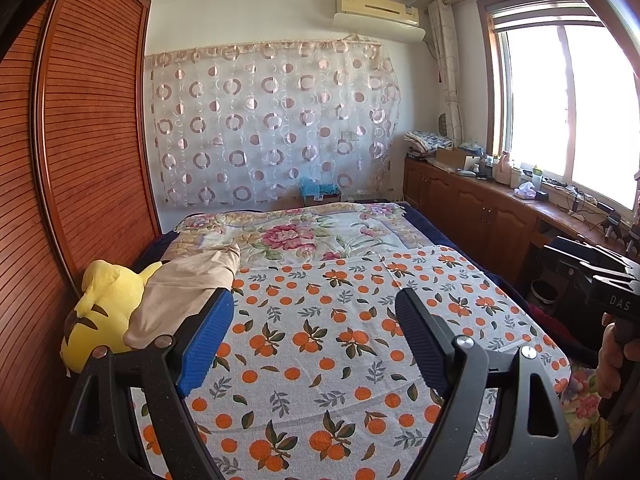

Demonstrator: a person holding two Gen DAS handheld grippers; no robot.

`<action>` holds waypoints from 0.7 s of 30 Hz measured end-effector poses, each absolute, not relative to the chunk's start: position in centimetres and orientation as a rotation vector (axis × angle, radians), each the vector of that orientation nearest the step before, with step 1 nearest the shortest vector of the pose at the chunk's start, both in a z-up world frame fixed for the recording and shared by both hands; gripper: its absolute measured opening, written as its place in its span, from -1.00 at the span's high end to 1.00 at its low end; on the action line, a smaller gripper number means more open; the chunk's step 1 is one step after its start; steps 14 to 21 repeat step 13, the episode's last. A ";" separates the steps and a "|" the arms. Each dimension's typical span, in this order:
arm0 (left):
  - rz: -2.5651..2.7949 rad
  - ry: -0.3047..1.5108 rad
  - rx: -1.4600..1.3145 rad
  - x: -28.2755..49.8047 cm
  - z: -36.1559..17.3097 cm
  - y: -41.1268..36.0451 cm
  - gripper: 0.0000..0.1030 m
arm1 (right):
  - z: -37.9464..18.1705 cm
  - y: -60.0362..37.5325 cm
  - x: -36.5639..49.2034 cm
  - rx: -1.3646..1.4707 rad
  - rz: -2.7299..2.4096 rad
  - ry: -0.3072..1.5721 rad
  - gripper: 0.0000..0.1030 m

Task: Fold small clothes

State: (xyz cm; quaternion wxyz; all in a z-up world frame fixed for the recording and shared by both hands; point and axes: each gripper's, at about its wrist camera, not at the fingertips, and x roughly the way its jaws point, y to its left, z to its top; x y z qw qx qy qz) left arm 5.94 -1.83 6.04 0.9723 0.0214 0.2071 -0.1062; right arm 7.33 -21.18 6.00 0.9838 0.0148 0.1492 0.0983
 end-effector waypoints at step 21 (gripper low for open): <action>-0.213 0.418 0.044 5.9 5.8 -1.9 -0.62 | 5.9 -21.0 7.3 0.031 0.195 0.299 -0.34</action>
